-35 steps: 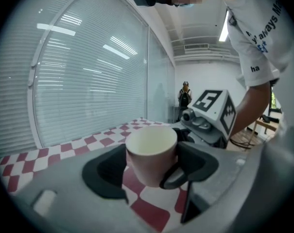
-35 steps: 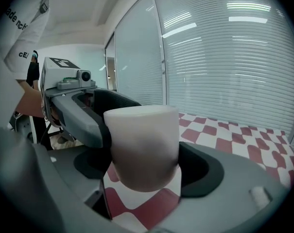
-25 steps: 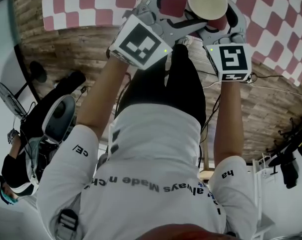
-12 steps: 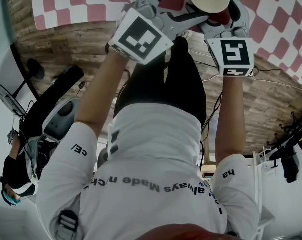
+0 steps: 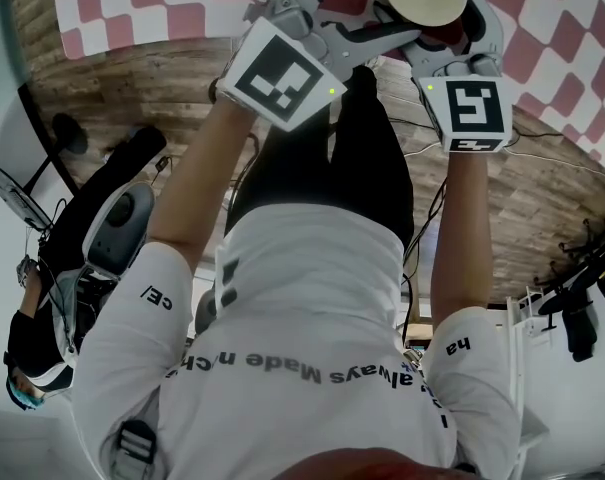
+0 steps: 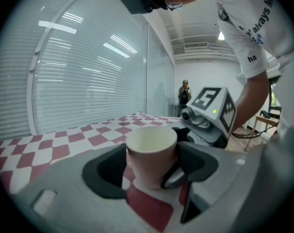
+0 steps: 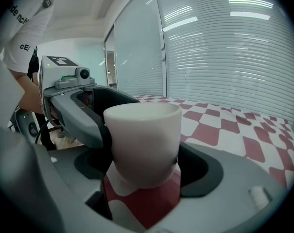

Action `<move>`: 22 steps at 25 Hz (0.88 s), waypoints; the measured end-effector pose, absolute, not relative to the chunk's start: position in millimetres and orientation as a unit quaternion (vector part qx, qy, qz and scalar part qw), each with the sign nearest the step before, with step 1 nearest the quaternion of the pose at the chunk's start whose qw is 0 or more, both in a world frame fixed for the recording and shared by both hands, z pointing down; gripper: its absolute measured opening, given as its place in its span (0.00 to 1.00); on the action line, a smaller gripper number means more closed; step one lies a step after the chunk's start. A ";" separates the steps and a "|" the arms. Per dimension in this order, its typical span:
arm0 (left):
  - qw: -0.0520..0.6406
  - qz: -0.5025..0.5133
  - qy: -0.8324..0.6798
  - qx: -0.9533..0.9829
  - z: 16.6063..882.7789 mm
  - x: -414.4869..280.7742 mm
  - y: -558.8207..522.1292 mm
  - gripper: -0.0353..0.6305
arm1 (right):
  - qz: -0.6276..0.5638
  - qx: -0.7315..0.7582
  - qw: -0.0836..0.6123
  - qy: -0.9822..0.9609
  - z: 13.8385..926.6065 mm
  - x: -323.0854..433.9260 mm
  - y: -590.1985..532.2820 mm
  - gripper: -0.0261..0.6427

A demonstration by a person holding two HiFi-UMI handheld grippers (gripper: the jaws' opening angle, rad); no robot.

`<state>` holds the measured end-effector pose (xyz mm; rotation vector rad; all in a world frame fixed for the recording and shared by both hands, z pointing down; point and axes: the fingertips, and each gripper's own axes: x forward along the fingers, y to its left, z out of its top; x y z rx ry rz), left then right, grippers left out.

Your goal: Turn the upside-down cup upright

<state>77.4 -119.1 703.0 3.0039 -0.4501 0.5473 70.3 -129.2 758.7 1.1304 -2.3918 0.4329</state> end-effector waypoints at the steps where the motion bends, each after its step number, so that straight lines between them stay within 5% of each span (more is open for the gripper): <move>1: 0.026 0.181 -0.146 0.972 703.2 76.1 -118.0 0.55 | 0.157 0.410 0.232 -0.868 759.4 69.1 -128.3 0.66; 22: 0.048 0.214 -0.189 0.957 652.1 50.8 -100.3 0.56 | 0.170 0.410 0.249 -0.861 691.9 84.3 -97.9 0.71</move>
